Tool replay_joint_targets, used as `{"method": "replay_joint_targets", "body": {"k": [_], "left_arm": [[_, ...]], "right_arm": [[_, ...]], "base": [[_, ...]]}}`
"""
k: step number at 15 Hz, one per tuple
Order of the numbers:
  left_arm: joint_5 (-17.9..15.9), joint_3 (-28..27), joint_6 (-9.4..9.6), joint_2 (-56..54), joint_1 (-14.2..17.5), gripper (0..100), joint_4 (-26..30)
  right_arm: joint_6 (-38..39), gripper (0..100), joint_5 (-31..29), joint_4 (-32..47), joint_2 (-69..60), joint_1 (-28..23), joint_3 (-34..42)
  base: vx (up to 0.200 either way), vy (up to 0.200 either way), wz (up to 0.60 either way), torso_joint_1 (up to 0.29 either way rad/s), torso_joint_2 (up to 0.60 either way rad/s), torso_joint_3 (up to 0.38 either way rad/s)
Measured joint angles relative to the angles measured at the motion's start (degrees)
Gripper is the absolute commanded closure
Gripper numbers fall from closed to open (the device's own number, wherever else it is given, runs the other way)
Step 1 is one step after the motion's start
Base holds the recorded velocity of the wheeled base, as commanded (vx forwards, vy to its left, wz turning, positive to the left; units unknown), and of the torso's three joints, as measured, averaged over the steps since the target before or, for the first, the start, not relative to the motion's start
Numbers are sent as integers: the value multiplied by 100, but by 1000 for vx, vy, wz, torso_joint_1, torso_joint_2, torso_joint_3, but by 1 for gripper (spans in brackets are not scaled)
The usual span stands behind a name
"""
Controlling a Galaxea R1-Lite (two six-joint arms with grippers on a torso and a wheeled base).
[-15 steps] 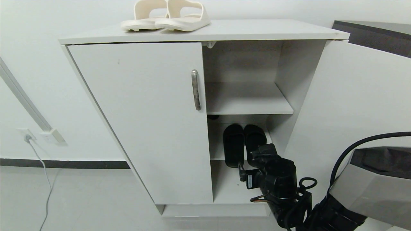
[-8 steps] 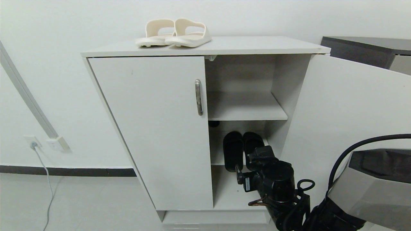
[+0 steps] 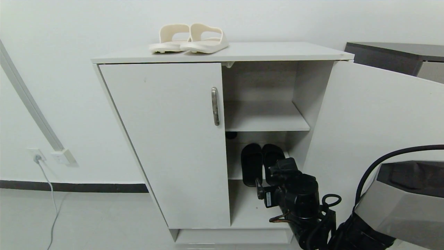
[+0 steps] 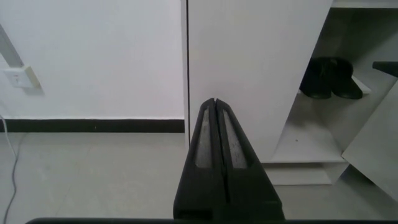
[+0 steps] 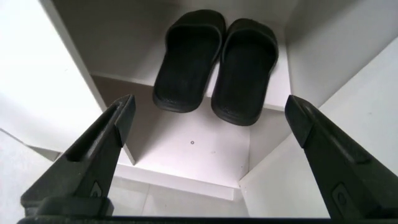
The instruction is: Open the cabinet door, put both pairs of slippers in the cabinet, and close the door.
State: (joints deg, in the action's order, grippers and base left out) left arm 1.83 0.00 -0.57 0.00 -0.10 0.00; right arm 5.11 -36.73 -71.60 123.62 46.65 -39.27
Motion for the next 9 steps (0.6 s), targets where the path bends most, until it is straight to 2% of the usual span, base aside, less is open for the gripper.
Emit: {"method": "replay_joint_targets", "body": {"k": [9], "left_arm": [[-9, 0, -5, 0, -1, 100, 5]], "right_arm": [[-7, 0, -2, -1, 0, -11, 7]], "base": [[0, 200, 0, 6, 2, 2]]}}
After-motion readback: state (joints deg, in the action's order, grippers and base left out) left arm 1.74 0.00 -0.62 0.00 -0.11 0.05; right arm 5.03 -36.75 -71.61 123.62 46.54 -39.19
